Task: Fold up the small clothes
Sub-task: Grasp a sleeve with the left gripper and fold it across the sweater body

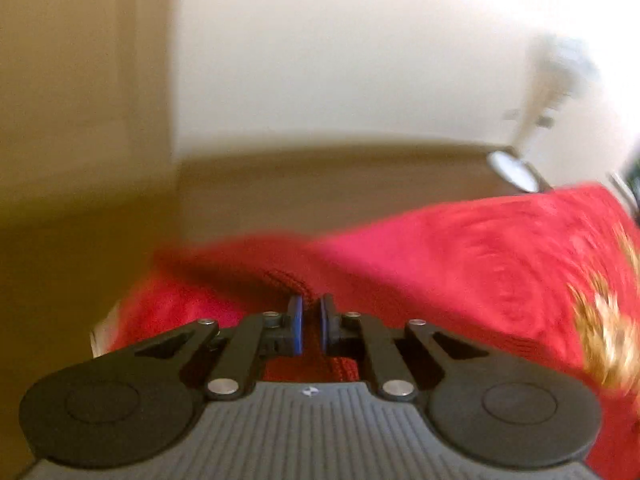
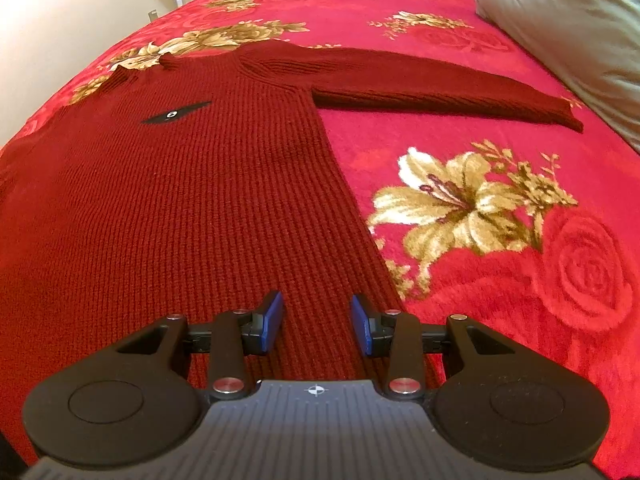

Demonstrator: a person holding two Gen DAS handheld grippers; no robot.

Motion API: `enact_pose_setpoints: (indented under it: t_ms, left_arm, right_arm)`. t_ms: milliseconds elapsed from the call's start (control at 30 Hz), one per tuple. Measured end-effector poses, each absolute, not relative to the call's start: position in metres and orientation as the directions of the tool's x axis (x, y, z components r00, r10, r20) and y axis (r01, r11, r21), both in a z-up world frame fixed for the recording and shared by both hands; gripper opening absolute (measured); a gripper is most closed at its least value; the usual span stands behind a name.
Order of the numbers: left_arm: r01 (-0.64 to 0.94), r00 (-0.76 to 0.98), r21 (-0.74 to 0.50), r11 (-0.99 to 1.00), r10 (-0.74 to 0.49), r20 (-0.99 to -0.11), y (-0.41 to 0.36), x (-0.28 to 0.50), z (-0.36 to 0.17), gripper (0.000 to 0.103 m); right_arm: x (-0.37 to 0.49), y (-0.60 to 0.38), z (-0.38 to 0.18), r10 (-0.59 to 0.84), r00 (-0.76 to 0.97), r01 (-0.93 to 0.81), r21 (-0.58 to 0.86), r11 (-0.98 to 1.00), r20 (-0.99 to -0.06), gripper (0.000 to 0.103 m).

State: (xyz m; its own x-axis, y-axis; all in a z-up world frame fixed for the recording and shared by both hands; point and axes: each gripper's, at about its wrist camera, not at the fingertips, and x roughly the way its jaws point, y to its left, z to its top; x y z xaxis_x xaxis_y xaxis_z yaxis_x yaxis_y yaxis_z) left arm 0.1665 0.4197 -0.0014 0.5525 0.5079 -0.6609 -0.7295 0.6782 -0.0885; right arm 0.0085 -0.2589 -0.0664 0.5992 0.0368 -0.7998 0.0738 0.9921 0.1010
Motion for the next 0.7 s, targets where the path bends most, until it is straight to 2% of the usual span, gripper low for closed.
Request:
enact_pose_setpoints:
  t_ms: [67, 100, 133, 200, 233, 300, 333, 367, 400, 467, 567, 600, 700]
  left_arm:
    - [-0.605, 0.672, 0.024, 0.796, 0.527, -0.520, 0.363, 0.178, 0.022, 0.008]
    - [-0.530, 0.733, 0.057, 0.846, 0.491, -0.471, 0.333, 0.182, 0.029, 0.008]
    - [-0.422, 0.803, 0.076, 0.903, 0.412, -0.431, 0.299, 0.184, 0.034, 0.008]
    - [-0.181, 0.887, 0.100, 0.978, 0.206, -0.413, 0.241, 0.184, 0.035, 0.008]
    - [-0.056, 0.899, 0.105, 0.993, 0.096, -0.428, 0.216, 0.183, 0.032, 0.009]
    - [0.299, 0.795, 0.041, 0.953, -0.226, -0.562, 0.166, 0.185, 0.018, 0.019]
    - [0.411, 0.718, 0.011, 0.912, -0.316, -0.620, 0.151, 0.185, 0.010, 0.024]
    - [0.456, 0.687, 0.037, 0.889, -0.326, -0.649, 0.138, 0.182, 0.004, 0.024]
    - [0.454, 0.697, 0.077, 0.888, -0.300, -0.652, 0.134, 0.180, 0.002, 0.024]
    - [0.402, 0.714, 0.022, 0.915, -0.299, -0.633, 0.151, 0.186, 0.007, 0.025]
    - [0.190, 0.749, -0.126, 0.974, -0.227, -0.622, 0.197, 0.207, 0.012, 0.026]
    - [0.115, 0.750, -0.149, 0.982, -0.184, -0.635, 0.212, 0.212, 0.012, 0.026]
    - [-0.114, 0.690, -0.107, 0.988, 0.002, -0.724, 0.244, 0.228, 0.000, 0.026]
  right_arm:
    - [0.008, -0.259, -0.067, 0.040, 0.609, 0.065, 0.101, 0.993, -0.793, 0.040]
    - [0.007, -0.259, -0.067, 0.042, 0.613, 0.064, 0.102, 0.993, -0.789, 0.040]
    - [0.007, -0.259, -0.067, 0.043, 0.618, 0.063, 0.104, 0.993, -0.785, 0.040]
    - [0.006, -0.260, -0.068, 0.042, 0.629, 0.063, 0.106, 0.992, -0.776, 0.039]
    - [0.005, -0.259, -0.068, 0.040, 0.635, 0.063, 0.104, 0.993, -0.771, 0.039]
    - [0.003, -0.259, -0.069, 0.037, 0.647, 0.062, 0.101, 0.993, -0.762, 0.038]
    - [0.003, -0.259, -0.070, 0.035, 0.651, 0.062, 0.099, 0.993, -0.758, 0.038]
    - [0.002, -0.258, -0.070, 0.033, 0.656, 0.062, 0.097, 0.993, -0.754, 0.038]
    - [0.001, -0.258, -0.070, 0.030, 0.661, 0.061, 0.094, 0.994, -0.750, 0.038]
    - [0.000, -0.256, -0.070, 0.024, 0.671, 0.059, 0.086, 0.995, -0.741, 0.037]
    - [-0.001, -0.254, -0.068, 0.024, 0.692, 0.051, 0.083, 0.995, -0.721, 0.021]
    - [-0.001, -0.254, -0.067, 0.028, 0.701, 0.051, 0.089, 0.995, -0.713, 0.016]
    - [0.001, -0.253, -0.059, 0.050, 0.725, 0.059, 0.135, 0.989, -0.687, 0.016]
